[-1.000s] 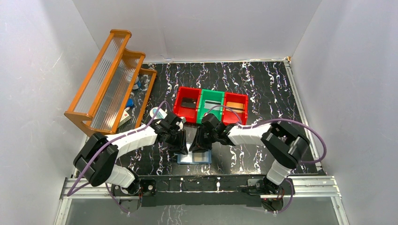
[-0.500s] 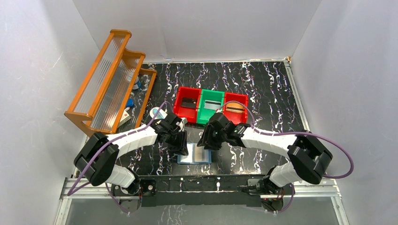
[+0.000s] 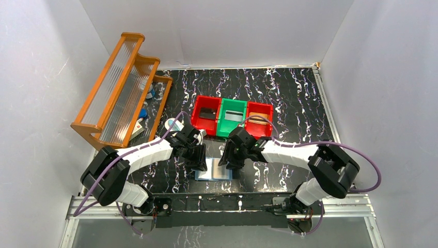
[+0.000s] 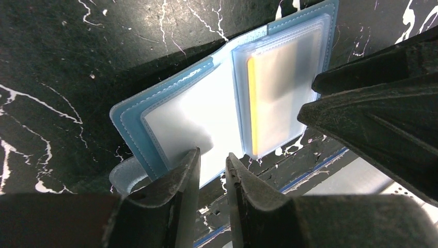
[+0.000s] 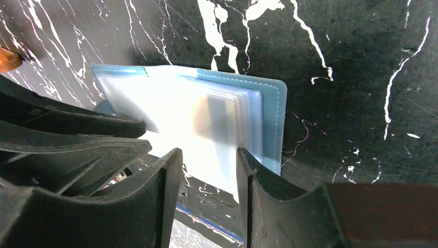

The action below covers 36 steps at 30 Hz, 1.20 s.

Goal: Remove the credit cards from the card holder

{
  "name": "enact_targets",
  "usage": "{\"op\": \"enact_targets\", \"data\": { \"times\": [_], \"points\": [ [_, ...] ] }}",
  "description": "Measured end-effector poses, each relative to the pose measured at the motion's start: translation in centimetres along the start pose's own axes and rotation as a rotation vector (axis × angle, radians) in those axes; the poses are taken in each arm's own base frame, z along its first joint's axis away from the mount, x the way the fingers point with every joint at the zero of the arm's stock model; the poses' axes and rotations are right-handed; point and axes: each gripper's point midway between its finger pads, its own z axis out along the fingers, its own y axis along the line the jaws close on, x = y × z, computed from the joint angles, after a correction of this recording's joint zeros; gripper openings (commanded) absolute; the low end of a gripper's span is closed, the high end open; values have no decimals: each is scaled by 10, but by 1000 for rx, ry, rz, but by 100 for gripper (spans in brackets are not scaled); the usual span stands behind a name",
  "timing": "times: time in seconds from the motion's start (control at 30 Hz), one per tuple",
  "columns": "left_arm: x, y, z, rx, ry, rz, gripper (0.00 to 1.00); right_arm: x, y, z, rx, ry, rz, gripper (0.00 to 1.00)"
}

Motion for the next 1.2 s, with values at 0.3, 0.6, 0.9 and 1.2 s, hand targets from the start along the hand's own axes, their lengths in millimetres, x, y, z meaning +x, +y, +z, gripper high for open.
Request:
{"op": "enact_targets", "data": {
  "times": [0.3, 0.6, 0.9, 1.2],
  "points": [
    [-7, 5, -10, -44, -55, 22, 28, 4, -5, 5, 17, 21, 4, 52],
    [-5, 13, -11, -76, -57, 24, 25, 4, -4, 5, 14, 26, 0, 51],
    [8, 27, -5, -111, -30, 7, 24, 3, -4, 2, 20, 20, -1, 53],
    [8, 27, -5, -112, -30, 7, 24, 4, 0, 1, 8, 18, -8, 51]
  ]
}}
